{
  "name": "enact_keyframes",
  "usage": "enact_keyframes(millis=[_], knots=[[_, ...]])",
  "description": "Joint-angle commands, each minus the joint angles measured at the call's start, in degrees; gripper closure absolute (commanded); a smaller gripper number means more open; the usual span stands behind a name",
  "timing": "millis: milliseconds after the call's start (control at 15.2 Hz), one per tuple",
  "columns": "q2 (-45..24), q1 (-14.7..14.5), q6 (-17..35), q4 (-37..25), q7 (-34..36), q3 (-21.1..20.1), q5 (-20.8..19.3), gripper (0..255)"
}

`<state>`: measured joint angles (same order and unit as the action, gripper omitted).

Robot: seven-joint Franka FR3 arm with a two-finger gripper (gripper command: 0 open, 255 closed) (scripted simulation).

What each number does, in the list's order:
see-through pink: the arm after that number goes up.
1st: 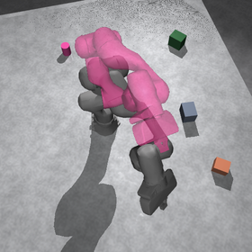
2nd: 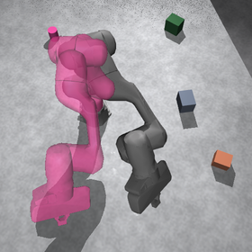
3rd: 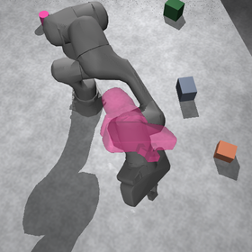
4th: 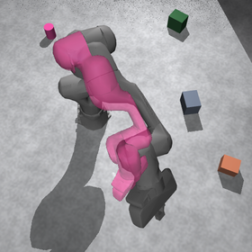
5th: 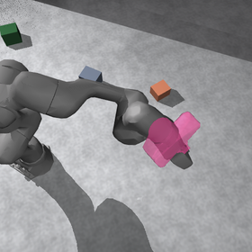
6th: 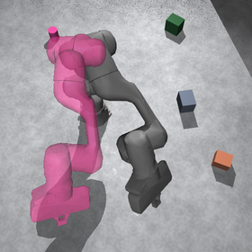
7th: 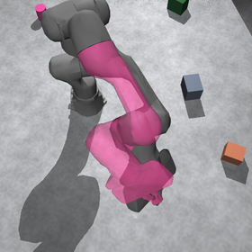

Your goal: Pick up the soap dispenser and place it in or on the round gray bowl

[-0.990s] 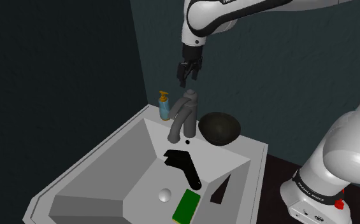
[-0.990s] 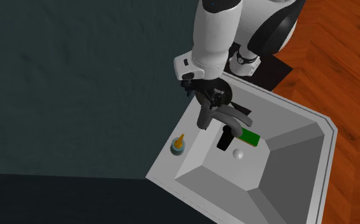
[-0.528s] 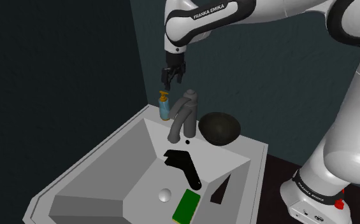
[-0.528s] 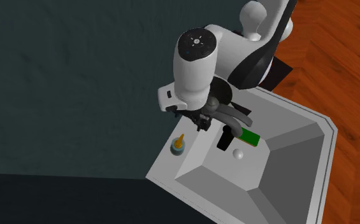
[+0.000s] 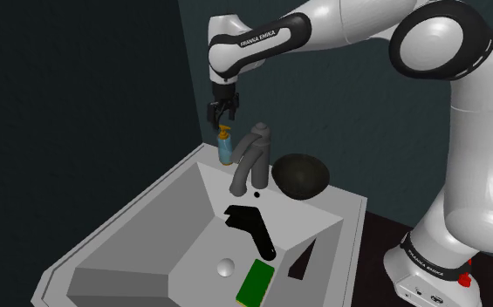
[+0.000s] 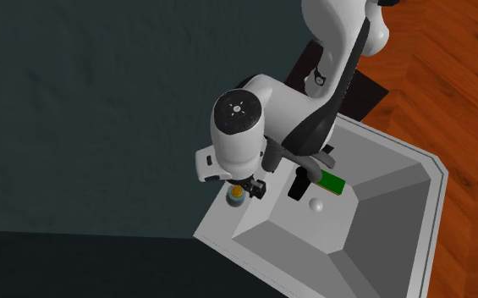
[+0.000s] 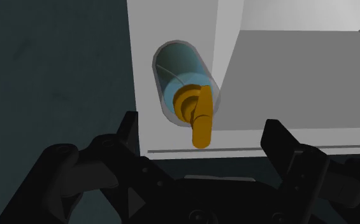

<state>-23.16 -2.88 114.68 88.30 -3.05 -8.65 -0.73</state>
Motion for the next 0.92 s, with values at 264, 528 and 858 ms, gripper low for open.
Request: enact_keyframes(millis=[264,528,858], knots=[[-1.58,-0.15,2.81,1.27,0.18,0.09,-0.24,0],[-1.58,-0.15,2.81,1.27,0.18,0.09,-0.24,0],[-1.58,-0.15,2.80,1.26,0.17,0.09,-0.24,255]])
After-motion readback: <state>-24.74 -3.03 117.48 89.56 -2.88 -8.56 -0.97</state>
